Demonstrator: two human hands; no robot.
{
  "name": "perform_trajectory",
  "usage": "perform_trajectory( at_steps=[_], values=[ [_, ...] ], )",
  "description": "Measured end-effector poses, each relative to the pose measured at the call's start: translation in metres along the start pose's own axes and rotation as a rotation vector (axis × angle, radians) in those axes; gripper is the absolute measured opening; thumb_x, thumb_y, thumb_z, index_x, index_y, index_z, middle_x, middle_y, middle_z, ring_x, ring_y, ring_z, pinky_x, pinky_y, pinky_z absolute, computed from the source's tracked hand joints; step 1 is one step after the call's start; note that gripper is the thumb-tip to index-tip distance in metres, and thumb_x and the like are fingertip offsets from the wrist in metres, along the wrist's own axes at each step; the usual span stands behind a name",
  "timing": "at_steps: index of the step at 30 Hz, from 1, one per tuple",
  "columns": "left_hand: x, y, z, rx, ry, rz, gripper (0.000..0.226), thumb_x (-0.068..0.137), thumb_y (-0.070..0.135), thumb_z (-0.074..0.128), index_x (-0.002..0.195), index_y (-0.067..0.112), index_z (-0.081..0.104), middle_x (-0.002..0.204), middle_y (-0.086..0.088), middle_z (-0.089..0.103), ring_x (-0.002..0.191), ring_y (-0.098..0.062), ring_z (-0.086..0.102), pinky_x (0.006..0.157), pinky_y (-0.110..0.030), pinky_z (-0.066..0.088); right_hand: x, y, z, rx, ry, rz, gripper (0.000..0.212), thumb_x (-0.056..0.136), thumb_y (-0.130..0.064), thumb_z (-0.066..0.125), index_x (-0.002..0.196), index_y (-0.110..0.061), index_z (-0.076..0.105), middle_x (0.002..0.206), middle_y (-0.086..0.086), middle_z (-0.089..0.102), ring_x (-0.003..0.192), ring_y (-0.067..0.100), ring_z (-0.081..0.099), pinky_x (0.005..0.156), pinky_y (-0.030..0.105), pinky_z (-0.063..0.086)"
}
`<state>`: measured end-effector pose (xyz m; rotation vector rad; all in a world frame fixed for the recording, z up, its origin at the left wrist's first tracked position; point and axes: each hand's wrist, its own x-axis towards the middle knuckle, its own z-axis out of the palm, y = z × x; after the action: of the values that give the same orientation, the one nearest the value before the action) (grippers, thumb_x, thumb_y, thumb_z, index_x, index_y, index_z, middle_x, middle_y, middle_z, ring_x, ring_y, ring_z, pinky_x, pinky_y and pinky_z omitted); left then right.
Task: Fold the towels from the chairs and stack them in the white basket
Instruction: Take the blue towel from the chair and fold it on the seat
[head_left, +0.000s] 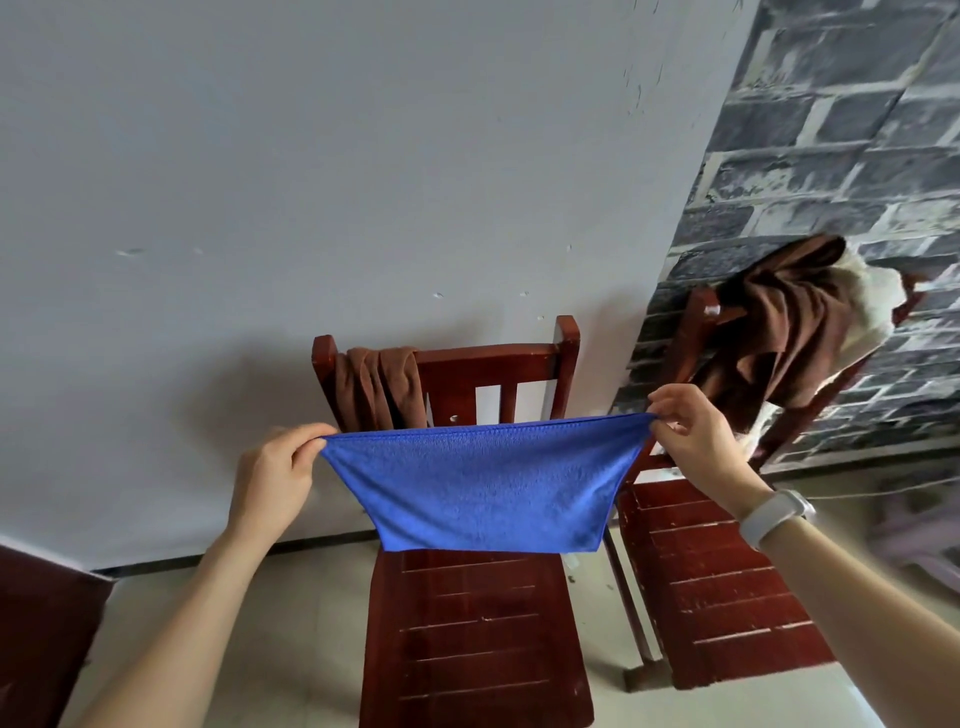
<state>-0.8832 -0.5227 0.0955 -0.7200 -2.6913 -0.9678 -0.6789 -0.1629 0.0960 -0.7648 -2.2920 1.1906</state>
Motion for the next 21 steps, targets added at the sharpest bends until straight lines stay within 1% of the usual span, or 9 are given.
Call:
perform_trajectory(
  at_steps=[3, 6, 10, 11, 13, 15, 16, 18, 21],
  values=[
    [-0.004, -0.001, -0.002, -0.008, -0.004, 0.013, 0.018, 0.083, -0.003, 0.060, 0.094, 0.005, 0.071, 0.090, -0.014, 0.071, 0.080, -0.029, 0.064, 0.073, -0.026, 0.038, -0.002, 0.002, 0.000, -0.069, -0.056, 0.025, 0.033, 0.081, 0.009, 0.052, 0.104, -0.013, 0.061, 0.087, 0.000, 0.062, 0.074, -0.001, 0.058, 0.069, 0.000, 0.042],
    [-0.006, -0.001, -0.004, -0.012, -0.018, 0.026, 0.017, 0.081, -0.004, 0.062, 0.092, 0.004, 0.072, 0.089, -0.014, 0.070, 0.076, -0.026, 0.062, 0.072, -0.024, 0.038, -0.005, 0.002, -0.001, -0.153, -0.117, 0.038, 0.028, 0.081, 0.008, 0.051, 0.094, -0.010, 0.068, 0.078, -0.005, 0.061, 0.064, -0.002, 0.057, 0.061, 0.000, 0.040],
    [-0.005, -0.002, -0.005, -0.042, -0.022, 0.008, 0.015, 0.080, -0.004, 0.062, 0.088, 0.003, 0.072, 0.093, -0.011, 0.067, 0.072, -0.020, 0.057, 0.069, -0.002, 0.036, -0.008, 0.001, -0.002, -0.195, -0.100, 0.024, 0.020, 0.081, 0.004, 0.057, 0.089, -0.009, 0.071, 0.082, 0.001, 0.062, 0.070, 0.013, 0.057, 0.063, 0.003, 0.043],
    [-0.006, -0.002, -0.005, -0.042, -0.032, 0.004, 0.014, 0.081, -0.004, 0.062, 0.088, 0.003, 0.072, 0.093, -0.010, 0.066, 0.071, -0.019, 0.056, 0.069, -0.001, 0.036, -0.010, 0.002, -0.002, -0.196, -0.102, 0.034, 0.020, 0.082, 0.003, 0.057, 0.089, -0.010, 0.071, 0.081, 0.001, 0.062, 0.069, 0.014, 0.057, 0.061, 0.003, 0.043],
    [-0.011, -0.004, -0.004, -0.028, -0.066, -0.012, 0.014, 0.082, -0.002, 0.061, 0.088, 0.005, 0.072, 0.093, -0.009, 0.066, 0.070, -0.019, 0.055, 0.068, -0.013, 0.040, -0.014, 0.005, -0.001, -0.213, -0.107, 0.055, 0.021, 0.082, 0.002, 0.057, 0.087, -0.014, 0.070, 0.080, 0.001, 0.064, 0.070, 0.013, 0.058, 0.062, 0.006, 0.043],
    [-0.016, -0.008, 0.002, -0.001, -0.104, -0.058, 0.015, 0.084, 0.000, 0.059, 0.089, 0.007, 0.071, 0.094, -0.008, 0.065, 0.072, -0.020, 0.055, 0.069, -0.027, 0.041, -0.018, 0.010, 0.004, -0.279, -0.130, 0.060, 0.023, 0.081, 0.003, 0.057, 0.088, -0.014, 0.071, 0.082, 0.003, 0.065, 0.077, 0.017, 0.058, 0.073, 0.019, 0.044],
    [-0.017, -0.011, 0.007, 0.015, -0.131, -0.091, 0.015, 0.085, 0.002, 0.058, 0.089, 0.007, 0.071, 0.095, -0.008, 0.065, 0.075, -0.022, 0.057, 0.070, -0.028, 0.040, -0.018, 0.011, 0.008, -0.312, -0.149, 0.072, 0.023, 0.081, 0.003, 0.056, 0.089, -0.011, 0.072, 0.083, 0.004, 0.065, 0.080, 0.018, 0.058, 0.075, 0.024, 0.042],
    [-0.014, -0.016, 0.018, 0.045, -0.192, -0.161, 0.016, 0.086, 0.005, 0.056, 0.091, 0.010, 0.071, 0.098, -0.008, 0.064, 0.083, -0.025, 0.059, 0.071, -0.028, 0.038, -0.015, 0.014, 0.016, -0.338, -0.164, 0.127, 0.022, 0.081, 0.002, 0.054, 0.092, -0.007, 0.072, 0.084, 0.007, 0.065, 0.081, 0.021, 0.058, 0.076, 0.024, 0.038],
    [-0.003, -0.022, 0.036, 0.087, -0.266, -0.225, 0.018, 0.087, 0.007, 0.054, 0.095, 0.011, 0.069, 0.102, -0.010, 0.063, 0.093, -0.029, 0.059, 0.072, -0.028, 0.036, -0.005, 0.017, 0.034, -0.314, -0.139, 0.202, 0.025, 0.082, 0.003, 0.051, 0.094, -0.005, 0.071, 0.085, 0.013, 0.068, 0.083, 0.026, 0.061, 0.078, 0.026, 0.041]
  ],
)
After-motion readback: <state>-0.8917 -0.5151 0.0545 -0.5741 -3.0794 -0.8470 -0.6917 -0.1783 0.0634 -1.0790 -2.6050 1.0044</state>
